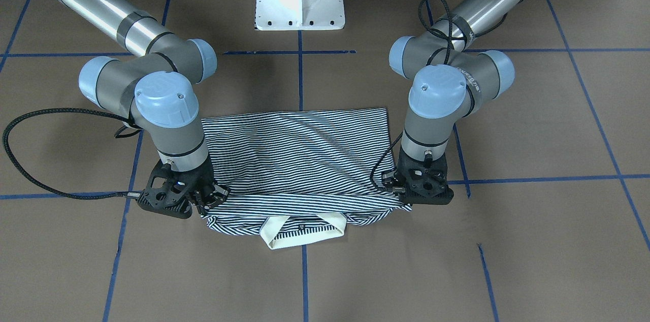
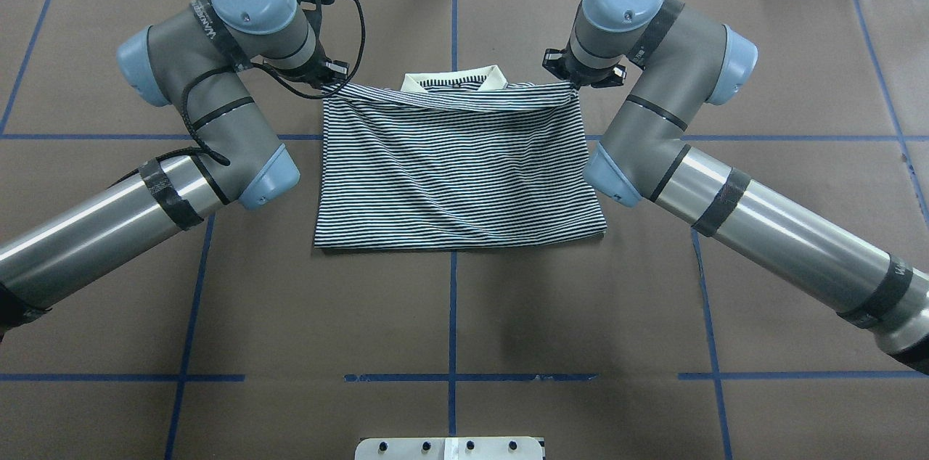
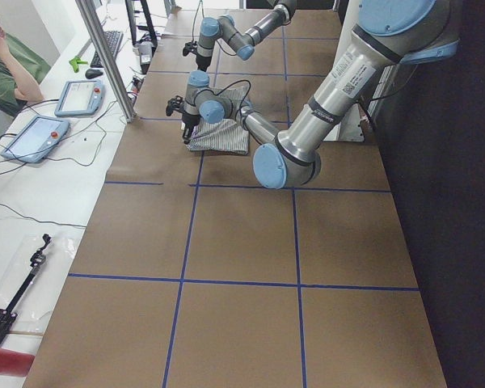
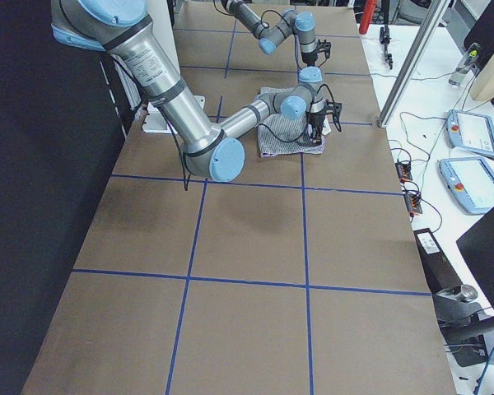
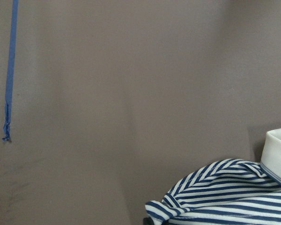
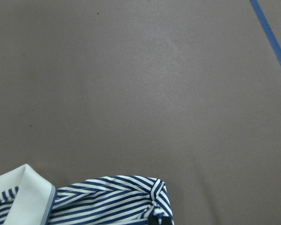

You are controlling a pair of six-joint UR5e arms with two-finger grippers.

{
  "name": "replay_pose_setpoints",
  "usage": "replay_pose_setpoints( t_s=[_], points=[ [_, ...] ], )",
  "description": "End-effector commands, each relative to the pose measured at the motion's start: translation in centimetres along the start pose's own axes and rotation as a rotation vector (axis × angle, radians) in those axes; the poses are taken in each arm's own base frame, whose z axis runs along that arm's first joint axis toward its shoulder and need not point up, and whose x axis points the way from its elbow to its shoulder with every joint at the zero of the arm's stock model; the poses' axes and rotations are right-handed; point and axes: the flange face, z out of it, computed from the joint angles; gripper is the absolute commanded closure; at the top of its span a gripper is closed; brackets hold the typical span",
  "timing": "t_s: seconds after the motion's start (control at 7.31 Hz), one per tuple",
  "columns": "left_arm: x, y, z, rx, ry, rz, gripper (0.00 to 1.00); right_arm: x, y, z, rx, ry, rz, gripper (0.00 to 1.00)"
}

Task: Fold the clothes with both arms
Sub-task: 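Raise both grippers away from the folded shirt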

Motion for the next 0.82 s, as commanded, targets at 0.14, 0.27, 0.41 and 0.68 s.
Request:
replay_pose_setpoints(
  t_s=[0.14,0.27,0.41,0.68],
  points=[
    [0.19,-0.08,0.35,0.003,-0.003,0.003,1.00,0.42,0.08,1.01,-0.005,0.018,-0.020,1.00],
    [0.40,-0.18,0.14,0.006,0.001,0.005,1.00,0.54,0.05,1.28,-0.006,0.022,-0.025,0.98],
    [0.64,-0.02,0.07,0.004,0.005,0.004,0.76,0.62,0.27,1.43,-0.007,0.024,-0.039,0.25],
    [0.26,0.15,-0.36,0.026,0.032,0.062,0.00,0.17,-0.12,0.73,0.004,0.013,-0.096,0.00]
  ],
)
